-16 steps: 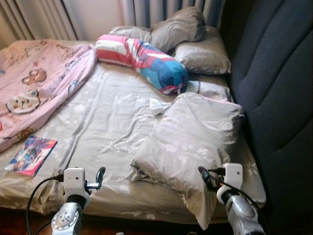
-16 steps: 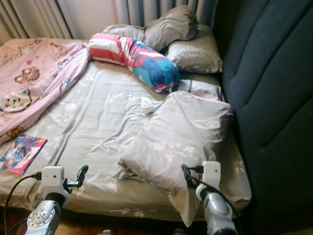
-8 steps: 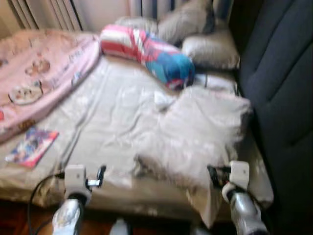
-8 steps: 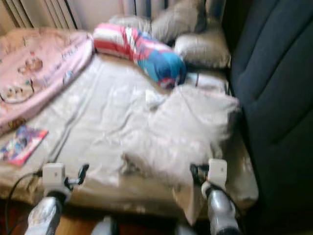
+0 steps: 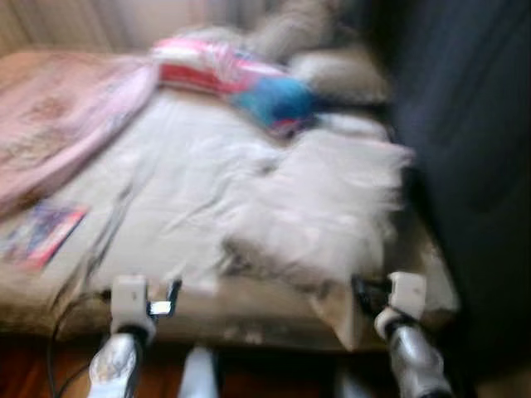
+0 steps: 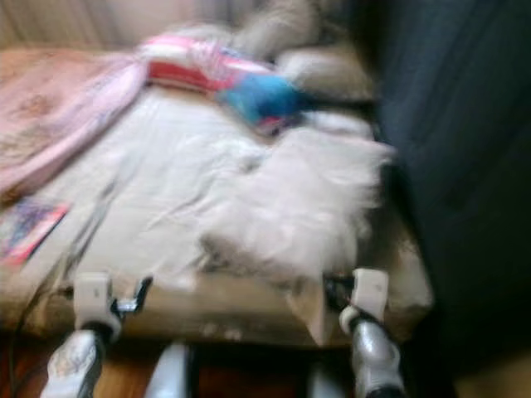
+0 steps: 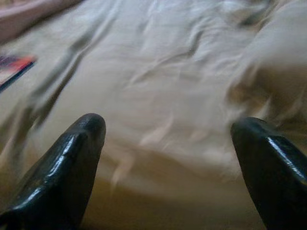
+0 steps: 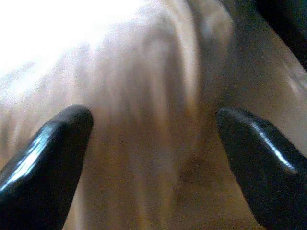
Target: Clean up the room
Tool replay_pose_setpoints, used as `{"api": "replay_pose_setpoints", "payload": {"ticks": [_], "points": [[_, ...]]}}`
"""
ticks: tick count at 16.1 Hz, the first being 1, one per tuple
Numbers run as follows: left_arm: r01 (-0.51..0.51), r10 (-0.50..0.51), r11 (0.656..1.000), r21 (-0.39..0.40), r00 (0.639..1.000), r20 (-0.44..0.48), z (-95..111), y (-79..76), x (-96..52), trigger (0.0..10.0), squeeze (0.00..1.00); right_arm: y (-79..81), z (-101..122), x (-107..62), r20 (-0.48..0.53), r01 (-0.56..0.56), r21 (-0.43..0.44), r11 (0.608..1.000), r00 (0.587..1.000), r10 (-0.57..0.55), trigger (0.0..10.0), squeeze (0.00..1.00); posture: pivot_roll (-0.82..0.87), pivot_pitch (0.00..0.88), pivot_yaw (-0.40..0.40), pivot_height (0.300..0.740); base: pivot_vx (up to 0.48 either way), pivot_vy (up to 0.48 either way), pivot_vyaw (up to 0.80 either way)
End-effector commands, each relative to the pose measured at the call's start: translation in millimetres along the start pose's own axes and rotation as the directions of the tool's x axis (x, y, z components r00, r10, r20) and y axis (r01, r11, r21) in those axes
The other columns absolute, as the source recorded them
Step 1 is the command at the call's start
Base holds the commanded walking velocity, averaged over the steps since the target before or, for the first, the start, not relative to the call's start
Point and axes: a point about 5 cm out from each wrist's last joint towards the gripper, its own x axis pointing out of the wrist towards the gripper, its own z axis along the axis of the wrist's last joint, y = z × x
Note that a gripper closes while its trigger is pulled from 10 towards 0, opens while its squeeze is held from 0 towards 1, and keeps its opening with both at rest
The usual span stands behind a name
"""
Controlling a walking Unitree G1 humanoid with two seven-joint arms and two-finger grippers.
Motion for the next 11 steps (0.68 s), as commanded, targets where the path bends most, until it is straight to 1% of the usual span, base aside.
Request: {"api": "replay_pose_setpoints", "payload": {"ticks": [1,3,10,11], "points": [[0.003,-0.003,1.000,-0.004,0.998,-0.062,-12.8,-1.5,-6.8,10.0,0.00,-0.1,5.3,0.2,0.044,-0.004,0.009,1.000,0.999,0.003,10.0,0.00,0.11,0.135,-0.004,0.620,0.000,0.000,0.00],[0.006,-0.006,1.000,-0.005,0.998,-0.062,-12.3,-2.9,-5.9,10.0,0.00,0.4,11.5,1.3,0.090,-0.020,0.028,0.999,0.996,0.018,10.0,0.00,0.11,0.132,-0.005,0.620,0.000,0.000,0.00],[0.001,-0.002,1.000,-0.008,0.998,-0.062,-12.1,-3.3,-4.7,10.0,0.00,5.6,15.2,1.3,0.133,-0.050,0.034,0.998,0.990,0.045,10.0,0.00,0.11,0.128,-0.009,0.700,0.000,0.000,0.00],[0.001,-0.002,1.000,-0.009,0.998,-0.062,-11.8,-3.5,-4.2,10.0,0.00,6.9,14.1,2.2,0.115,-0.051,0.027,0.998,0.992,0.048,10.0,0.00,0.11,0.127,-0.009,0.705,0.000,0.000,0.00]]}}
